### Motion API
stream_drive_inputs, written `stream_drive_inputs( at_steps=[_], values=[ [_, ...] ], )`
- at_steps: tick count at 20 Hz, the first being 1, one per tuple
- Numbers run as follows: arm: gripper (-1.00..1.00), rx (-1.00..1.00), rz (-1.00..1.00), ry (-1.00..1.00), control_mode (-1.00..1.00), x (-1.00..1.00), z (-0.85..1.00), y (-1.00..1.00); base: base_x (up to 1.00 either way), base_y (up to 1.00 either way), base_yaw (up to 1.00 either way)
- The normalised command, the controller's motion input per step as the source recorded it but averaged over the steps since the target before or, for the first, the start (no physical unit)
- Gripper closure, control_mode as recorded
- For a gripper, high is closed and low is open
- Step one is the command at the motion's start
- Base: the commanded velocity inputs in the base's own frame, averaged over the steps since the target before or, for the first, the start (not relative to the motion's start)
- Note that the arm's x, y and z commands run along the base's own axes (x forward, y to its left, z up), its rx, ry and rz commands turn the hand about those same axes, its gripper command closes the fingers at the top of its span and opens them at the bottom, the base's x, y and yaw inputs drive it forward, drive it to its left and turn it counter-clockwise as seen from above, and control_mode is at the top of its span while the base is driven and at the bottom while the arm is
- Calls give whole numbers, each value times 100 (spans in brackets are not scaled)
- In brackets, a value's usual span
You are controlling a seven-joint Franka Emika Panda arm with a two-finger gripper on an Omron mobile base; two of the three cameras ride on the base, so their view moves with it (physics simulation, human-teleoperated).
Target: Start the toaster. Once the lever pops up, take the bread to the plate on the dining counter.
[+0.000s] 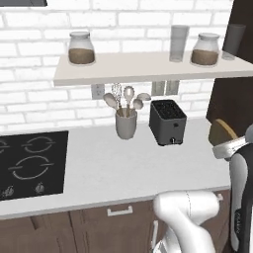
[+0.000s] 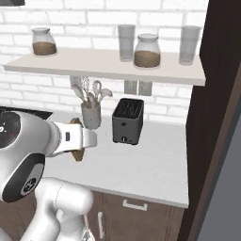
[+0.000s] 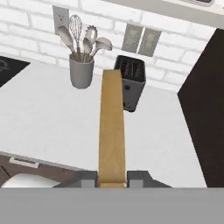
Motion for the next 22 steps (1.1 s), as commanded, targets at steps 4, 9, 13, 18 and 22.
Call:
stream_drive_inputs(
  at_steps=[4,9,13,18,22],
  values=[
    [100,0,0,0,100,0,0,0,-71,90,58],
    [100,0,0,0,100,0,0,0,-51,84,84],
    [100,0,0,0,100,0,0,0,-39,42,95],
    [100,0,0,0,100,0,0,0,-32,18,99],
    [100,0,0,0,100,0,0,0,-27,1,100]
  ],
)
